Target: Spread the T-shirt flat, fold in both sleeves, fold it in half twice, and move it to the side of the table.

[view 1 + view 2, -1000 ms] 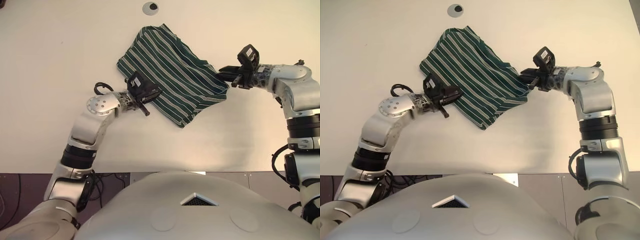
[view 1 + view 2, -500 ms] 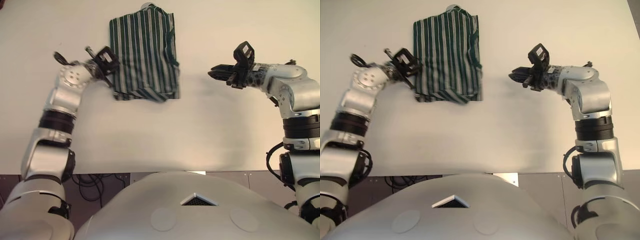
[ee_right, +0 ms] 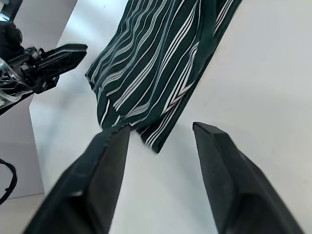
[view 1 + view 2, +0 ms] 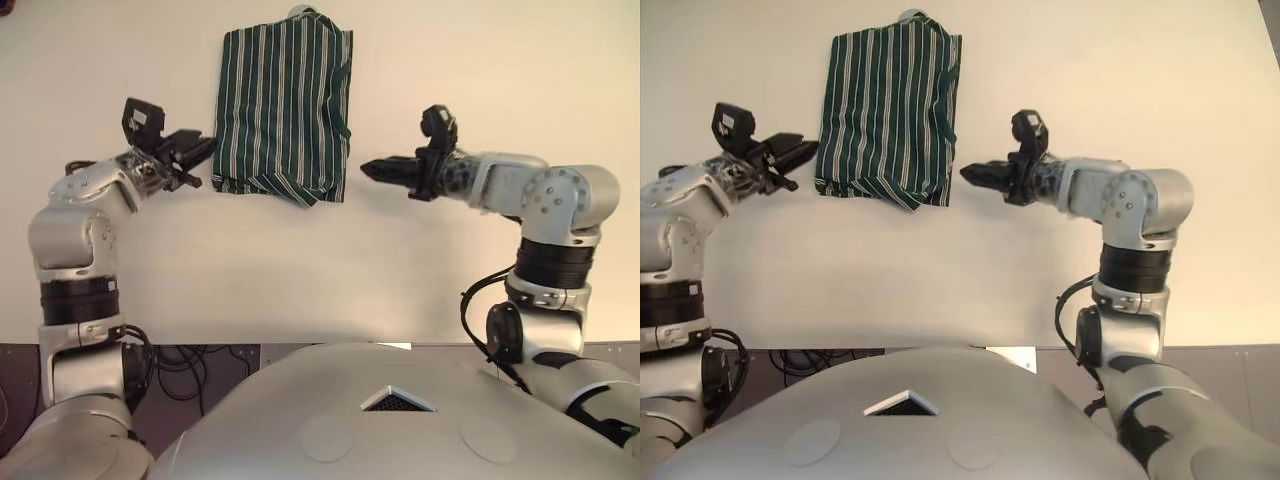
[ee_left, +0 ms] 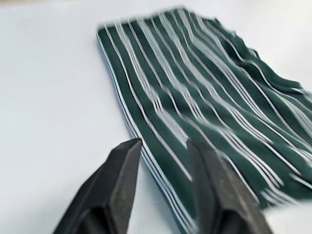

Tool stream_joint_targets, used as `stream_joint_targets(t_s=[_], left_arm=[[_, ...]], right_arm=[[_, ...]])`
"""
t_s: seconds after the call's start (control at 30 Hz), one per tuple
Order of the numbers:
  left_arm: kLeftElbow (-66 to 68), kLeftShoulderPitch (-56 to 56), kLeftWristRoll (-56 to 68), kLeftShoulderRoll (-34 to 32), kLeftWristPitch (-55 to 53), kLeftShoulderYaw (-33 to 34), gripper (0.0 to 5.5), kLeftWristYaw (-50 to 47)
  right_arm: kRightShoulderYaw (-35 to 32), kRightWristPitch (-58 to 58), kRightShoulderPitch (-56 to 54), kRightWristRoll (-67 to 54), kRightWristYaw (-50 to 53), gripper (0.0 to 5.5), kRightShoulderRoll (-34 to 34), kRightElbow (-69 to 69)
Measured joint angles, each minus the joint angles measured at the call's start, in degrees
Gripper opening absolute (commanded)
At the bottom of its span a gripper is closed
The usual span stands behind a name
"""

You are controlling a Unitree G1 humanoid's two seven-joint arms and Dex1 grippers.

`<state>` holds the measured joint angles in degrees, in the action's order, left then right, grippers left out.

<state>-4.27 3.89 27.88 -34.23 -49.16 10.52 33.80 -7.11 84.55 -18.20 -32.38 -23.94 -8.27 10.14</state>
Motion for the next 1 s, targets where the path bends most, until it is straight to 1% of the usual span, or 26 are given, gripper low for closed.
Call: stream_joint_targets(t_s=[0.03, 0.13, 0.23, 0.37, 0.43, 0.57, 0.67, 0.77, 0.8, 0.97, 1.0], left_arm=[[-1.1, -0.5, 1.5, 0.5, -3.6, 0.7, 2.35, -0.6], [-1.3, -0.3, 3.4, 1.0, -8.2, 1.4, 2.89, -1.4], [0.7, 1.2, 5.2, 3.3, -11.3, 2.7, 2.94, -3.0], [2.8, 3.8, 7.2, 5.7, -14.9, 5.1, 2.94, -5.7], [2.6, 3.5, 8.6, 6.4, -16.7, 7.3, 2.94, -6.6], [0.5, 0.9, 10.4, 7.5, -18.4, 9.9, 2.3, -7.7], [-0.8, 0.2, 11.2, 7.9, -19.8, 10.2, 1.68, -8.5], [-1.0, 0.1, 11.6, 8.1, -20.7, 10.3, 1.25, -8.8], [-1.0, 0.1, 11.7, 8.1, -20.8, 10.3, 1.03, -8.9], [-1.3, 0.4, 12.7, 8.5, -22.2, 10.3, 0.2, -9.0], [-1.6, 0.4, 12.8, 8.8, -22.4, 10.2, 0.13, -9.1]], right_arm=[[-0.3, 1.4, 0.6, 1.1, 2.7, 2.62, 2.5, 0.0], [-2.9, 3.1, 1.0, 2.7, 6.9, 2.62, 6.2, 0.0], [-5.1, 3.6, 0.3, 3.3, 9.5, 2.62, 9.8, -1.0], [-7.9, 3.9, -0.7, 3.7, 11.9, 2.62, 12.6, -2.5], [-8.8, 4.2, -1.2, 3.8, 13.1, 2.62, 14.6, -3.1], [-9.7, 5.0, -1.7, 3.8, 14.2, 2.62, 15.5, -3.7], [-9.6, 5.6, -1.9, 3.6, 14.4, 2.62, 15.6, -3.9], [-9.6, 5.7, -2.0, 3.5, 14.9, 2.62, 15.7, -3.8], [-9.7, 5.8, -2.0, 3.3, 15.2, 2.62, 15.7, -3.8], [-10.4, 6.0, -1.8, 3.1, 16.7, 1.62, 15.7, -3.8], [-10.5, 6.0, -1.8, 3.0, 16.9, 1.53, 15.7, -3.9]])
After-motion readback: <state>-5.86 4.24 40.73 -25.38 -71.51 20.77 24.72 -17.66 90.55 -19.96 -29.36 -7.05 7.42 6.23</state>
